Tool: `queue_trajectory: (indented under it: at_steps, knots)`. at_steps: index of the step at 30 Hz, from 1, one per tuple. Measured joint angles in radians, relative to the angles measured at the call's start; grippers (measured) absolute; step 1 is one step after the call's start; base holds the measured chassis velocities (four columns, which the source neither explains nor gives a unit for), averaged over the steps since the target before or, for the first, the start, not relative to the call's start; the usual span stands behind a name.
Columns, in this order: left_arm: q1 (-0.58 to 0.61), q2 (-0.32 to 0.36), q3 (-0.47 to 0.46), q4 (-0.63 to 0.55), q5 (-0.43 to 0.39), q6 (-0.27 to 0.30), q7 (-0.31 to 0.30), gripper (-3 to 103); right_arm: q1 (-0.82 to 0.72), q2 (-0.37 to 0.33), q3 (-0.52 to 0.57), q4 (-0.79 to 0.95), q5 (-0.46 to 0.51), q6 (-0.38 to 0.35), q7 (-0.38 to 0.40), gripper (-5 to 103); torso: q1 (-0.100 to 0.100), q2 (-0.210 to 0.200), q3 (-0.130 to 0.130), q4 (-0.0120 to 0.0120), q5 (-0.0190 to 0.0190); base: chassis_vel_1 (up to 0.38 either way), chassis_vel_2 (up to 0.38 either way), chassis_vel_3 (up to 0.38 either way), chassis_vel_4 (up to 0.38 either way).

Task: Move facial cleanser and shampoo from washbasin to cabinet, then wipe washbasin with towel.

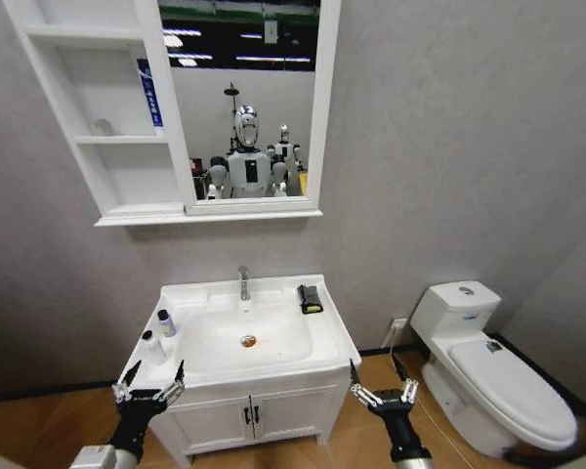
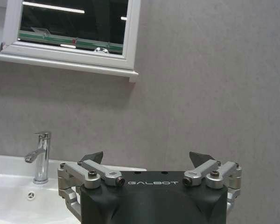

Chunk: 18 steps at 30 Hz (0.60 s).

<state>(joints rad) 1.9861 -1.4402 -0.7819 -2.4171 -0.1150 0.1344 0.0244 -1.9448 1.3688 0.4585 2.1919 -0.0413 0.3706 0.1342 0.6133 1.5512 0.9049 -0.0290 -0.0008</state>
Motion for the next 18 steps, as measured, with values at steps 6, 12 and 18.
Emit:
queue_trajectory:
  at_steps: [6,12,18]
  knots:
    - [-0.014,0.016,0.001,0.089,-0.005,-0.011,-0.006,97,0.059,-0.014,-0.03,-0.074,-0.003,-0.003,0.0,100,-0.001,0.0,0.0,0.0009,0.0005,0.082,-0.029,-0.035,0.048]
    - [-0.124,0.095,0.021,0.267,-0.07,0.001,-0.038,97,0.098,-0.031,-0.051,-0.145,0.029,-0.005,-0.012,100,0.001,0.0,0.0,0.0005,0.0005,-0.009,-0.002,0.006,-0.006]
    - [-0.239,0.168,0.026,0.377,-0.147,0.005,-0.073,97,0.111,-0.042,-0.062,-0.17,0.03,-0.003,-0.019,100,0.001,0.0,0.0,0.0006,0.0006,-0.009,-0.002,0.006,-0.006]
